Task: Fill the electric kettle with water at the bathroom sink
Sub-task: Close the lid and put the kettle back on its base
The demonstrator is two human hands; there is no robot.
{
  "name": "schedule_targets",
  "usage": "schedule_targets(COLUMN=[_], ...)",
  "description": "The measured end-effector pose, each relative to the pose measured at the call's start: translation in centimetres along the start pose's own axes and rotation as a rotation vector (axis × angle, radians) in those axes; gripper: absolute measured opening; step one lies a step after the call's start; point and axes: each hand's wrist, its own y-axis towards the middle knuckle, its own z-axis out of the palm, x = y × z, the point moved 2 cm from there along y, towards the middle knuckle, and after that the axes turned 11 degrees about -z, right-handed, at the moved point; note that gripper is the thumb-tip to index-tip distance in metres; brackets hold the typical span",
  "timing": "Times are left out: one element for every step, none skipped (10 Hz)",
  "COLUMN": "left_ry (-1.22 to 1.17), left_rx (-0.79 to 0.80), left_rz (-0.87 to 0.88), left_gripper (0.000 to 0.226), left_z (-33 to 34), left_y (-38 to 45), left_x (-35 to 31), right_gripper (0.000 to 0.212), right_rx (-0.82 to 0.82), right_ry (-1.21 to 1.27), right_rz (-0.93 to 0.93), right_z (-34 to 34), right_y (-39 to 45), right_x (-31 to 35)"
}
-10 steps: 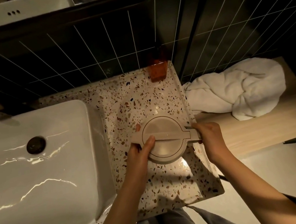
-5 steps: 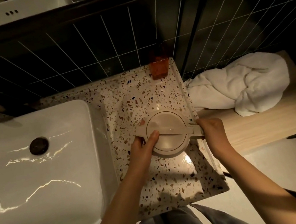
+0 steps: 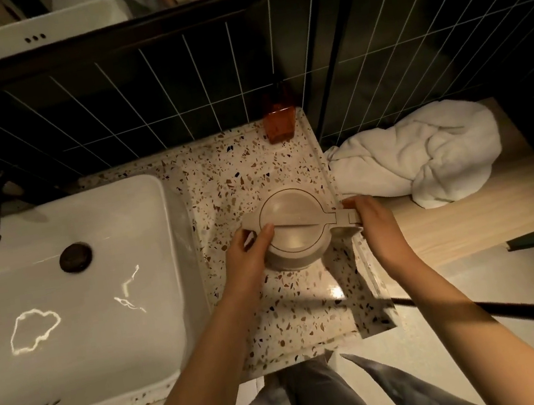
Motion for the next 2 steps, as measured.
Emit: schedule_targets(left_ry=[0.007, 0.042], left_rx=[-0.032, -0.029], left_rz=[0.025, 0.035], left_gripper=[0.036, 0.033], left_z=[-0.7, -1.8], left_y=[-1.0, -2.6], left_x=[0.2, 1.0], right_gripper=[0.038, 0.033], right_rx=[-0.083, -0.158], right_ry=[-0.052, -0.037], right_rz=[-0.054, -0.028], right_z=[-0.3, -0.2], right_y=[-2.2, -5.0], right_x=[0.5, 0.7])
